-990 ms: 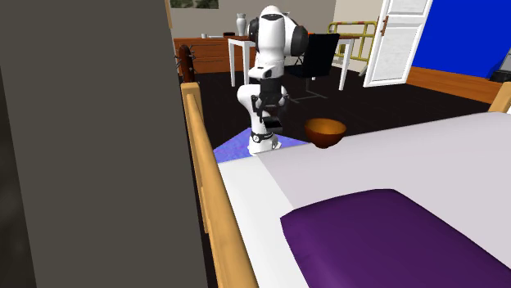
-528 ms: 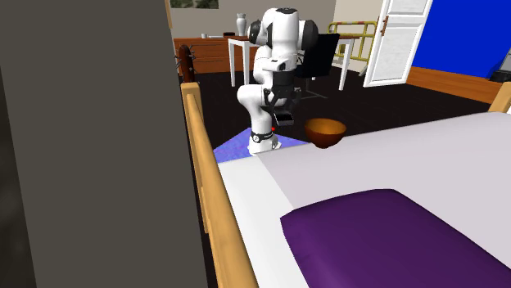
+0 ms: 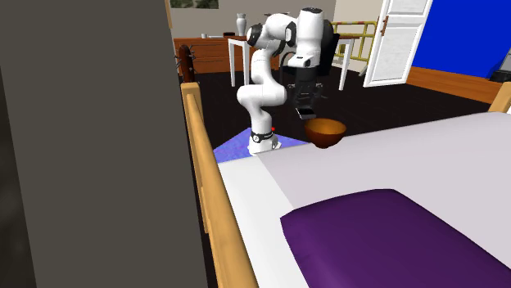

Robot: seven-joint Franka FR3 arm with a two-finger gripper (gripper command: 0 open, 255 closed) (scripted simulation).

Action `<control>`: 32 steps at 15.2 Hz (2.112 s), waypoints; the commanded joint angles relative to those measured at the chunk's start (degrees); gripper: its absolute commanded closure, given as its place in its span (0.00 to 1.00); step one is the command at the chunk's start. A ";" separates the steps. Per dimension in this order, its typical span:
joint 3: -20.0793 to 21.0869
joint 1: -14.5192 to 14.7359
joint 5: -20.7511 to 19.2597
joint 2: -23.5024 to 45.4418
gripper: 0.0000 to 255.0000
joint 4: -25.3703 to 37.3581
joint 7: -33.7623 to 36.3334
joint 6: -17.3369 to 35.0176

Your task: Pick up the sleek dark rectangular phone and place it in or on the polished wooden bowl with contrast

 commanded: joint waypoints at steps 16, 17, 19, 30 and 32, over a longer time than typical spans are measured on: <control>14.12 6.06 11.49 -0.84 1.00 -1.54 12.13 3.58; 14.51 6.17 11.85 -0.79 1.00 -2.21 12.07 4.30; 15.32 6.39 12.58 -0.64 1.00 -3.53 11.94 5.78; 16.86 6.75 13.96 -0.17 1.00 -5.79 11.71 8.51; 16.86 6.75 13.96 -0.17 0.00 -5.79 11.71 8.51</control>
